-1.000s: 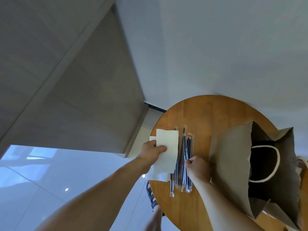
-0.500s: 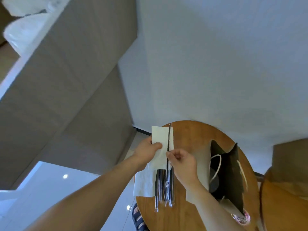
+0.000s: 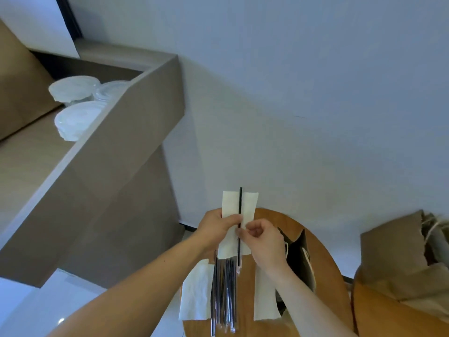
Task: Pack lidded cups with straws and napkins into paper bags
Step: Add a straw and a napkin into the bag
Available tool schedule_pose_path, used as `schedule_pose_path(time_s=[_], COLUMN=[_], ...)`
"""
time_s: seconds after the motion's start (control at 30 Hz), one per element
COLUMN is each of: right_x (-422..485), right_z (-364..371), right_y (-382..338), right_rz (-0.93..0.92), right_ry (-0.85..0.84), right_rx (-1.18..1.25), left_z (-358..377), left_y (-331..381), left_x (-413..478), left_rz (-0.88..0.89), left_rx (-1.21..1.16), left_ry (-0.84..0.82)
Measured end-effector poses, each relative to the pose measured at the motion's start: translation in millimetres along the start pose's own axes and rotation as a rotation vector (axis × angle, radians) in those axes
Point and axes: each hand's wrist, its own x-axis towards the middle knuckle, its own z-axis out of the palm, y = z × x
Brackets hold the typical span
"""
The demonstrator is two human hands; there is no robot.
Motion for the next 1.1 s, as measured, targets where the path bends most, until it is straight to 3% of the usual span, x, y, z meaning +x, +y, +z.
schedule_pose_path(time_s=[0.1,0.27,0.53,0.63,0.73,0.9,0.97,1.1], right_x=[4,10,15,23,33,50,53,47], right_z=[-25,-62,-99,-116,-125,-102,-91,-87], right_y=[-15,-35,-41,-34,-23,-8,5,34], right_rz=[-0.039,-0.075,-0.083,-0.028,0.057,0.187,0.273,0.401], right_ry=[0.053,-0.050,0.070,0.208,0.278,0.278,0.201,0.054], right_rx=[0.028,0.113,0.115,0.144,0.202,0.134,0.045,-0.165], left_z=[8,30,64,63,56,76,92,116], left_y=[21,56,76,63,28,-35,-48,-69], left_x=[-5,-16,-15,-5,0,-3,-4,-3], left_rz=[0.060,0.182,0.252,0.188,0.103,-0.207,-0.241,-0.218], left_rx=[0.010,0.034,0.074,0.107,0.498,0.972,0.976,0.907], left_ry=[-0.044,-0.138,-0.227,-0.241,-0.190,-0.449,-0.426,-0.212])
